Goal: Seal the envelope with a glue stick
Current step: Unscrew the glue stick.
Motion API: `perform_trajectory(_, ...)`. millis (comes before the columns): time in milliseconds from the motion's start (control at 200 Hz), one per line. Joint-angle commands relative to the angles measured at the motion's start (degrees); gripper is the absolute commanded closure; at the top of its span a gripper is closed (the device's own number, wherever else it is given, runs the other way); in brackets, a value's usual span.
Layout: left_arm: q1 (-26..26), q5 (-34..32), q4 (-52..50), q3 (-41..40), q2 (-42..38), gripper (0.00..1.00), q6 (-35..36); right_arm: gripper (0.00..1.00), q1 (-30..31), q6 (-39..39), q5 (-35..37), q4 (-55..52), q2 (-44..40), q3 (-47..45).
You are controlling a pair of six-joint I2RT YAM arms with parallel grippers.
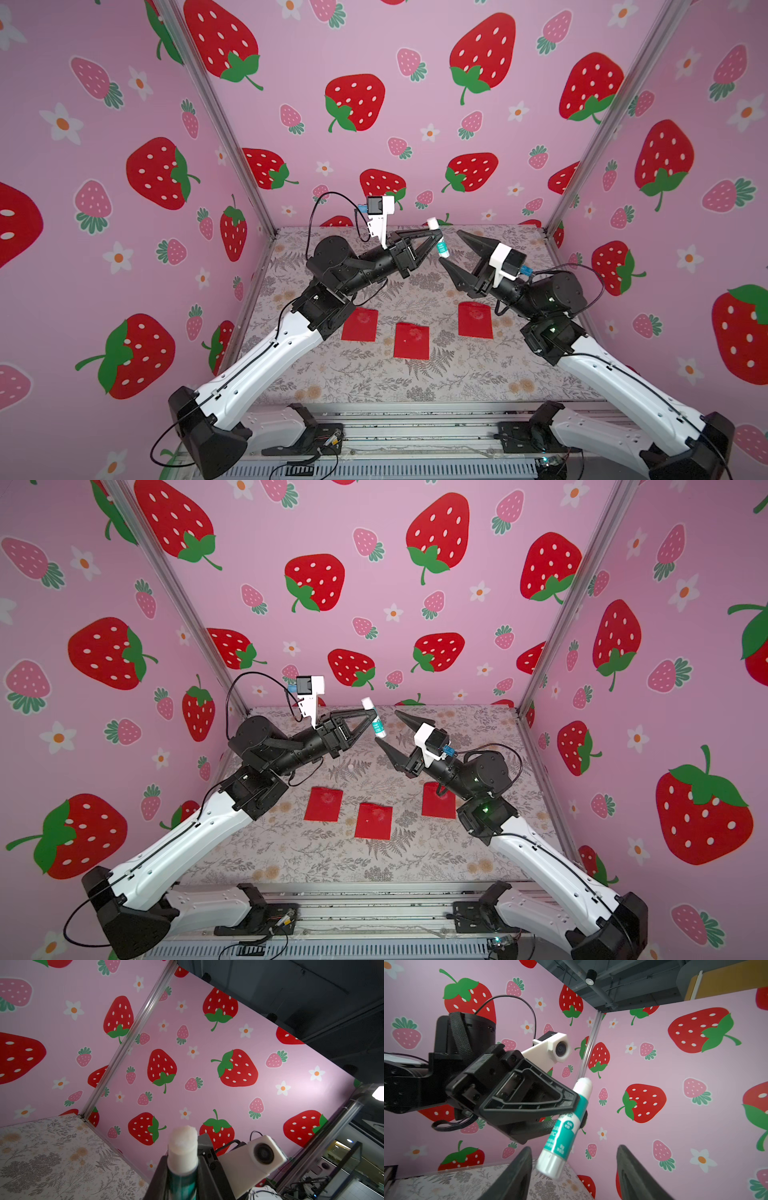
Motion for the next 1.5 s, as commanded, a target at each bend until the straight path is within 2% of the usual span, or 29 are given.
perform_trajectory(0, 0.2, -2.4, 4.3, -0.4, 0.0, 1.0, -4.2, 0.39, 0.1, -5.7, 4.8, 7.1, 1.8, 0.9)
perform_trajectory(160, 0.3, -3.3, 5.0, -1.1, 0.1, 1.0, -5.4, 0.43, 0.2, -8.5, 2.8, 8.9, 4.8, 2.6)
perform_trajectory(445, 0.3, -4.3, 5.8, -1.7, 0.6, 1.0, -6.3, 0.47, 0.1, -7.5, 2.6, 14.5, 9.2, 4.8)
perform_trajectory(465, 0.3, -4.3, 5.8, -1.8, 0.7, 1.0, -6.3, 0.5, 0.1, -7.4, 2.7, 14.8, 9.5, 4.9)
perform_trajectory(770, 0.4, -4.7, 6.1, -1.8, 1.1, 1.0, -6.7, 0.62, 0.1, -6.2, 3.5, 17.1, 11.9, 6.2)
perform_trajectory(1171, 0.4, -5.4, 6.7, -2.1, 1.6, 1.0, -7.2, 0.63, 0.1, -5.8, 4.1, 19.1, 13.3, 6.8)
perform_trajectory(1496, 0.3, -7.2, 6.4, -3.4, 1.0, 1.0, -7.8, 0.67, 0.1, -5.6, 5.9, 20.7, 14.2, 7.2)
